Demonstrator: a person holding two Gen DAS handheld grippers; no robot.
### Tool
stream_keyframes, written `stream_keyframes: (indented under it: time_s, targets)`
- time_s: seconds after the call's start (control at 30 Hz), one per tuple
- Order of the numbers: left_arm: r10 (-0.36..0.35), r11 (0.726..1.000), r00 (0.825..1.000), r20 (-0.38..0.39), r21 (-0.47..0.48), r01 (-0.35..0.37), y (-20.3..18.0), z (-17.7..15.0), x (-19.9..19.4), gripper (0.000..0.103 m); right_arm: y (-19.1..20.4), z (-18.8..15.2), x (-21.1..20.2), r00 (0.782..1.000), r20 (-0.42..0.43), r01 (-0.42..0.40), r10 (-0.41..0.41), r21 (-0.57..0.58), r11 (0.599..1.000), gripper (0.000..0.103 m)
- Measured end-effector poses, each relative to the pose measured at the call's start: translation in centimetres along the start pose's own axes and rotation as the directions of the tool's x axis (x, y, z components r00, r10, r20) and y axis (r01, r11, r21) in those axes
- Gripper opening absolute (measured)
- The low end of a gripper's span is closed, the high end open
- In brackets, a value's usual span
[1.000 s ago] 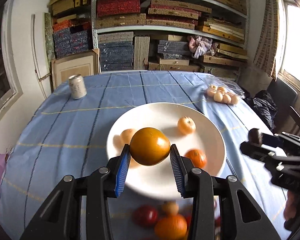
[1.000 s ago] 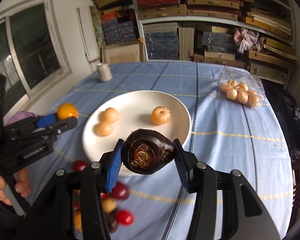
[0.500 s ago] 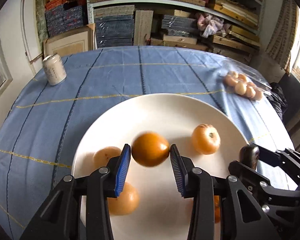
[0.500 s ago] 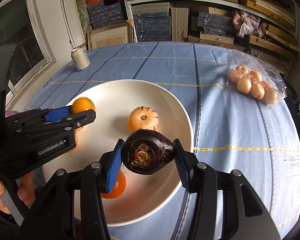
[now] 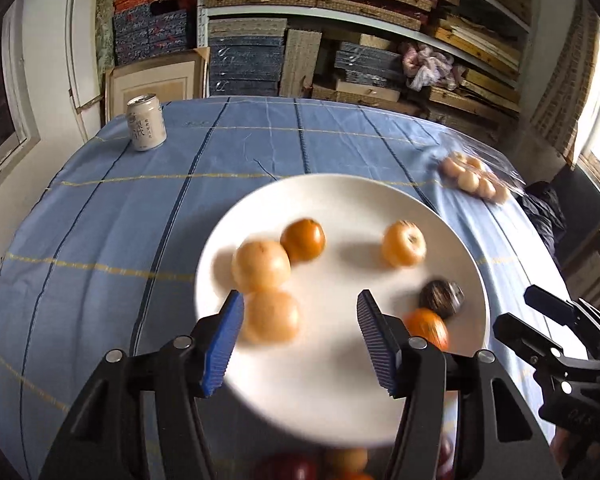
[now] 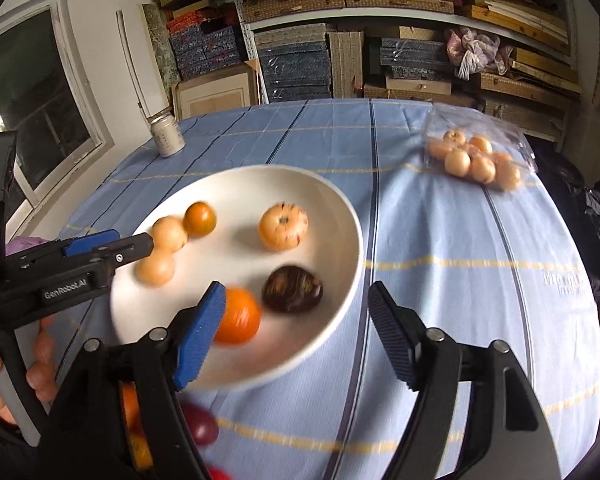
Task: Organize fruits
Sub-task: 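Move both grippers back toward the remaining fruit pile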
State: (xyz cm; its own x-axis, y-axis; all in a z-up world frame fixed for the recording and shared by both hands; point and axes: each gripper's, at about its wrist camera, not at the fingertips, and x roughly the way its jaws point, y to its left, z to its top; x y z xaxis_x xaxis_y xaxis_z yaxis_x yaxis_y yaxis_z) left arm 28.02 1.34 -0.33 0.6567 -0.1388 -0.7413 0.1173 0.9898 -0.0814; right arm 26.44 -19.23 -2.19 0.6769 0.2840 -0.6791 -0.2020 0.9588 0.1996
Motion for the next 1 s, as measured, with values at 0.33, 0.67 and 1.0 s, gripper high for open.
stream_keyframes:
  time_s: [0.33,0.67,1.0]
  targets:
    - [-0.032,0.999,0.998,0.058,0.007,0.032,1.4,-8.0,-6.7,0.073,2.1,-8.3,-5.3,1.0,0.003,-0.023,0.023,-0.03,0.999,0.071]
    - [-0.009,0.996,0.995,0.103,-0.091,0.019,5.1,-13.4,-8.0,0.083,8.7,-15.3,-7.7,0.996,-0.025,-0.084,0.08,-0.214,0.973,0.072]
    - [-0.058,0.991,0.995,0.087,-0.118,0.068,6.2,-14.9,-6.9,0.083,12.8,-15.6,-5.9,0.993,-0.053,-0.115,0.105,-0.263,0.958,0.07]
